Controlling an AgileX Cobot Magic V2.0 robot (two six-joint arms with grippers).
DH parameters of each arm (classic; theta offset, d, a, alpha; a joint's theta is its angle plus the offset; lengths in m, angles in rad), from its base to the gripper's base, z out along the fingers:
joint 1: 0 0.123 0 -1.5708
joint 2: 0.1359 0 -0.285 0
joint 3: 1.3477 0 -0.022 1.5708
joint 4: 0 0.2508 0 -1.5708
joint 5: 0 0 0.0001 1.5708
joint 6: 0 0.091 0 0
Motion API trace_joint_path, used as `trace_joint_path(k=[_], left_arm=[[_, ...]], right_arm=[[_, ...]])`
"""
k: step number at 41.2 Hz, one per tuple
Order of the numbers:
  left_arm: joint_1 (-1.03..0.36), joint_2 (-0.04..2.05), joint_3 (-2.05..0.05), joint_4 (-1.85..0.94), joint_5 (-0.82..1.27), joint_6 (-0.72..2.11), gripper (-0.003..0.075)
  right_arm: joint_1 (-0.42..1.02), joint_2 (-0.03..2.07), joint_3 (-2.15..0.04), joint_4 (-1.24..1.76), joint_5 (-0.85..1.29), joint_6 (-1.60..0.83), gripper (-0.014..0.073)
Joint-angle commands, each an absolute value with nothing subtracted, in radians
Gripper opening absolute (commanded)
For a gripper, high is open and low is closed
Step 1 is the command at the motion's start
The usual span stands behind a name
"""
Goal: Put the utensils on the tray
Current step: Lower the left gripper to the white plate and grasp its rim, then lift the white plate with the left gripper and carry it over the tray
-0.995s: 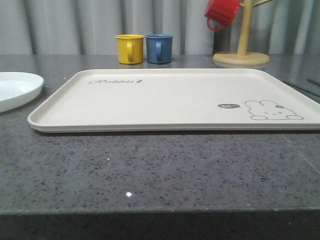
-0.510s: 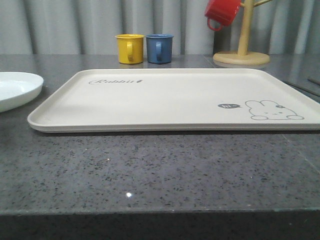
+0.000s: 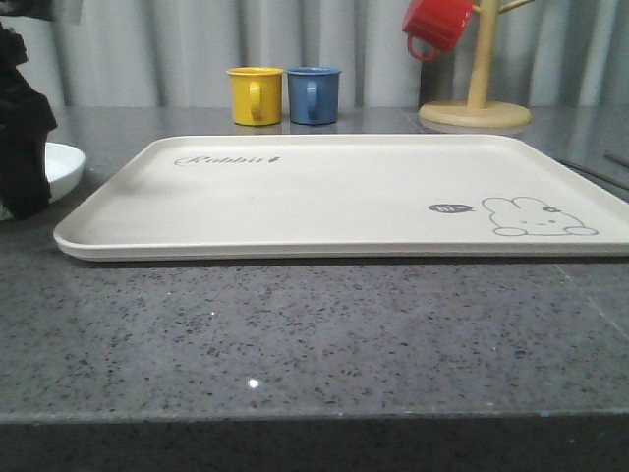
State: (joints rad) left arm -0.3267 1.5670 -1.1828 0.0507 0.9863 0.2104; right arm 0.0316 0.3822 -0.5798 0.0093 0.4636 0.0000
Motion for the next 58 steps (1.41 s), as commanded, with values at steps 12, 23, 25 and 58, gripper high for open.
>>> trace_joint_path(k=[12,23,25,58], left_arm=[[-0.335,1.552,-1.217,0.063,0.986,0.207,0.0041],[-0.348,1.534,-1.255,0.109,1.004,0.207,-0.0019],[-0.361,1.520,-1.282,0.119,1.004,0.207,-0.0019],[-0.834,1.711,-1.593,0.112,1.021,0.203,-0.0019]], right_arm=[[0.031,0.397,-0.614,0.008,0.396,0.000,0.0610],[0.031,0.397,-0.614,0.008,0.397,0.000,0.0610],[0.031,0.397,-0.614,0.008,0.397,0.000,0.0610],[0.031,0.397,-0.614,0.008,0.400,0.000,0.0610]])
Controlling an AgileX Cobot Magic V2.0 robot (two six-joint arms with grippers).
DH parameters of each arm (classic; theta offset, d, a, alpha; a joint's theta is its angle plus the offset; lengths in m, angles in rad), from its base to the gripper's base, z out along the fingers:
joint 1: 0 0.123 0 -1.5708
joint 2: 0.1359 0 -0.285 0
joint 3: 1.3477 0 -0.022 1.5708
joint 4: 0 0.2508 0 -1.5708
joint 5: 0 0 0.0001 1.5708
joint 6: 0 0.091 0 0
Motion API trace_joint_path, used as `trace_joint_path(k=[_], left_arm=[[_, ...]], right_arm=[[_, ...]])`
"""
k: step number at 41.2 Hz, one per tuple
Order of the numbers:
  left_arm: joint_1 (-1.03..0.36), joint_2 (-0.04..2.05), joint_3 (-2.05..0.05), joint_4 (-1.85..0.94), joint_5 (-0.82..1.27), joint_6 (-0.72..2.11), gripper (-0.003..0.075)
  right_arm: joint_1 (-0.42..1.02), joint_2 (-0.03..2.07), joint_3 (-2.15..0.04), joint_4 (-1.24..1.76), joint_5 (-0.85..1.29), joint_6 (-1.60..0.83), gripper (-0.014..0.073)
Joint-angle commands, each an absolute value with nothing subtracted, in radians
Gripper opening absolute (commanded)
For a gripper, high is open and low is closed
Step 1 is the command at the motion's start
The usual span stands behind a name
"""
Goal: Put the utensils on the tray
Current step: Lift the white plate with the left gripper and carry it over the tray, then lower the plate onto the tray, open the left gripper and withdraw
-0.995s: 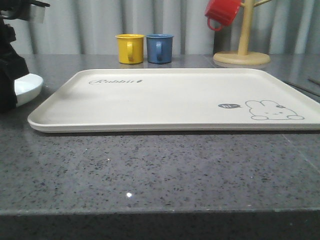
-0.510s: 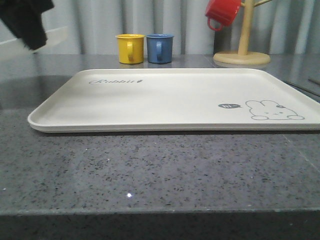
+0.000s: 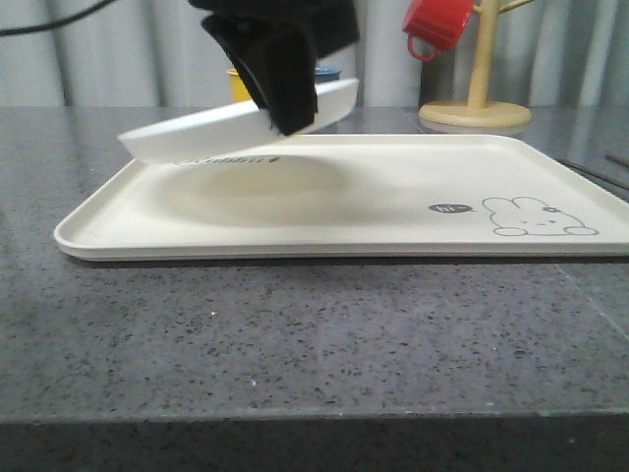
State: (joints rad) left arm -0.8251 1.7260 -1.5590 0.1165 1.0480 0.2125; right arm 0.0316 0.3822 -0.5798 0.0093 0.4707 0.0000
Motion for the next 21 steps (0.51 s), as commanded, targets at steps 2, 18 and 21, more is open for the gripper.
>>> trace_joint_path(k=[2,18,21], left_arm=[[-0.834,1.732,-1.593,0.112,1.027,0.203,-0.0019],[-0.834,1.800,-1.596,0.110,1.063,0.203,0.0022],[-0.834,1.800,-1.602,0.108,1.074,0.203,0.0104]], right_arm=[[0.031,0.397,-0.614,0.008,0.400,0.000,0.0610],[0.031,0.397,-0.614,0.008,0.400,0.000,0.0610],[0.031,0.397,-0.614,0.008,0.400,0.000,0.0610]])
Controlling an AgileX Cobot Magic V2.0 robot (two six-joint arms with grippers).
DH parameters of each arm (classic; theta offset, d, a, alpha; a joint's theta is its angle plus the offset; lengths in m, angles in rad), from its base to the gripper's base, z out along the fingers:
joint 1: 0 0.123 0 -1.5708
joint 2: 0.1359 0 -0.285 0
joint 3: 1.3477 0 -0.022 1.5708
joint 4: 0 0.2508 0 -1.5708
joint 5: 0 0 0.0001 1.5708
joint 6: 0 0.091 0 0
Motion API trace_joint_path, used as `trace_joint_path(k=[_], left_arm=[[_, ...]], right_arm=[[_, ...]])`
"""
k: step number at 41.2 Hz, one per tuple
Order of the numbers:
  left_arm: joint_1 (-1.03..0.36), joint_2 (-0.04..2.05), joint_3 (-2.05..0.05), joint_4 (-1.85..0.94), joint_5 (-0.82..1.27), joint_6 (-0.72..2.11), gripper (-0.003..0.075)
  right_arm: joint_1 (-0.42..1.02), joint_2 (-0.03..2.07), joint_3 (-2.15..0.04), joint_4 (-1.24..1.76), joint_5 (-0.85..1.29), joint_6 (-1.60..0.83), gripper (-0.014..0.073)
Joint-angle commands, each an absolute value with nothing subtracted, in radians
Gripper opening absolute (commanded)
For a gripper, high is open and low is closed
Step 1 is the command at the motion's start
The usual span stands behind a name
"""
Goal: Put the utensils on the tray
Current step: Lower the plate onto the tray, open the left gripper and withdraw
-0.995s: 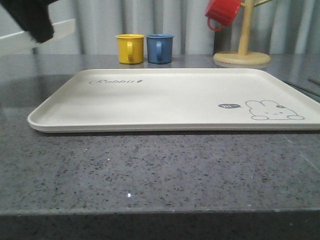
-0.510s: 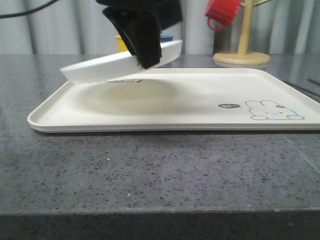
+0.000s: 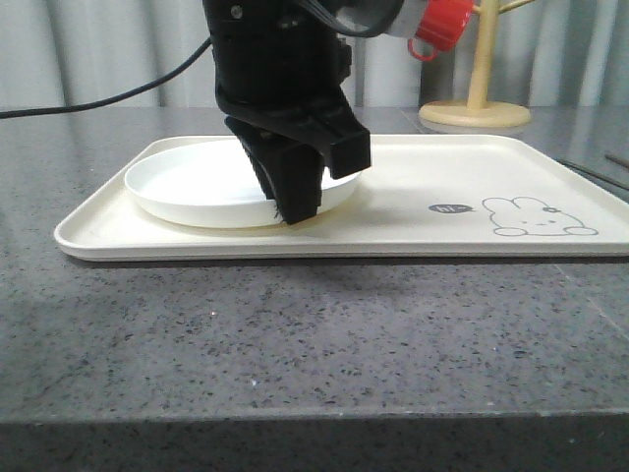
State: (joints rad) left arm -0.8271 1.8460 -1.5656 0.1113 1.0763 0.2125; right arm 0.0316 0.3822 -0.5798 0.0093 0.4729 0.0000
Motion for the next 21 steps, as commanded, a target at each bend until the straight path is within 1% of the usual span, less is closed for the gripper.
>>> trace_joint_path(k=[1,6,8,9,16,19,21], left_arm=[[-0.834,1.800,-1.605,0.108,1.080,0.203,0.0134],[-0.834,1.794,-1.670,0.049,1.136,0.192,0.0303],[-0.834,1.786,-1.696,0.035,1.144,0.192,0.0333],[-0.834,1.778,-1.713,0.027,1.147,0.192,0.0342],[-0.820,1.731,-1.780,0.048,1.151,0.191,0.0335],[-0.791,1.709,-1.786,0.048,1.156,0.191,0.0335],[-0.764,1.687,-1.786,0.048,1.169,0.188,0.0317]], right_arm=[[0.031,0.397,-0.614,0.008,0.400,0.000,0.0610],[0.031,0.397,-0.614,0.008,0.400,0.000,0.0610],[0.031,0.397,-0.614,0.008,0.400,0.000,0.0610],[0.031,0.397,-0.614,0.008,0.400,0.000,0.0610],[0.031,0.397,-0.614,0.008,0.400,0.000,0.0610],[0.031,0.397,-0.614,0.008,0.400,0.000,0.0610],[0.031,0.397,-0.614,0.008,0.400,0.000,0.0610]])
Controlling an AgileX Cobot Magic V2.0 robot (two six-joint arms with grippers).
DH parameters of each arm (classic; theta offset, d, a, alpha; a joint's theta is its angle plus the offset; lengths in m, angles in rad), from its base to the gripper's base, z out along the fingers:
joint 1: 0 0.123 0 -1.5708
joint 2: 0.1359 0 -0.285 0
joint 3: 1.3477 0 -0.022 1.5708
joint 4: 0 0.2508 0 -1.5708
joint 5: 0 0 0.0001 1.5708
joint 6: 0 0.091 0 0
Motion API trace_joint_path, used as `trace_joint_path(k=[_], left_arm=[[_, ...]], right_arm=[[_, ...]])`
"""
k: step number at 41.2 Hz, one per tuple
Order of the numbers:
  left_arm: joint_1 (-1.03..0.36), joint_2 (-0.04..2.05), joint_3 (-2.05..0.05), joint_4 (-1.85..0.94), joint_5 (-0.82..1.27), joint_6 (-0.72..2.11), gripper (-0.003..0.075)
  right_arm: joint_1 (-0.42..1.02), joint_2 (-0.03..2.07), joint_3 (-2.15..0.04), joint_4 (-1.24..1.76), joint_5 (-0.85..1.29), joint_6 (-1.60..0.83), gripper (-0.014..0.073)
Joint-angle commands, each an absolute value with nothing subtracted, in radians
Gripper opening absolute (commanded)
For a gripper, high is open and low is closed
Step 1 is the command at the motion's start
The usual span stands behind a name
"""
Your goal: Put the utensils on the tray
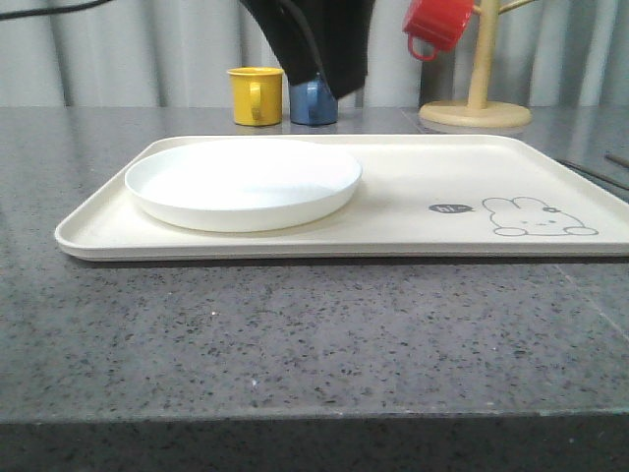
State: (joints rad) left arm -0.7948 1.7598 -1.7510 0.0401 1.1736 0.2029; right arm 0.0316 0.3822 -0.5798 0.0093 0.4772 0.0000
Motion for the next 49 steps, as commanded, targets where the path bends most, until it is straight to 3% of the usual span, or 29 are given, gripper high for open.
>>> trace_joint_path(k=[1,11,13,30,49], left_arm=[[-0.750,1.679,-1.786,0.048,1.175,0.187,0.0303],[-0.593,1.605,-1.786,0.044,1.237,0.176,0.0012],[-0.562,1.589,-1.782,0.038,1.240,0.176,-0.0018],[-0.265,1.325,-1.465,-0.013,1.028,0.133,-0.0019],[-0.208,0.839,-0.842,-0.024,0.451,0.119,-0.0019]], right_arm=[[0.031,0.397,-0.614,0.008,0.400,0.000,0.0610],[0.031,0.397,-0.614,0.008,0.400,0.000,0.0610],[0.031,0.397,-0.614,0.008,0.400,0.000,0.0610],[0.031,0.397,-0.614,0.008,0.400,0.000,0.0610],[0.031,0.397,-0.614,0.008,0.400,0.000,0.0610]])
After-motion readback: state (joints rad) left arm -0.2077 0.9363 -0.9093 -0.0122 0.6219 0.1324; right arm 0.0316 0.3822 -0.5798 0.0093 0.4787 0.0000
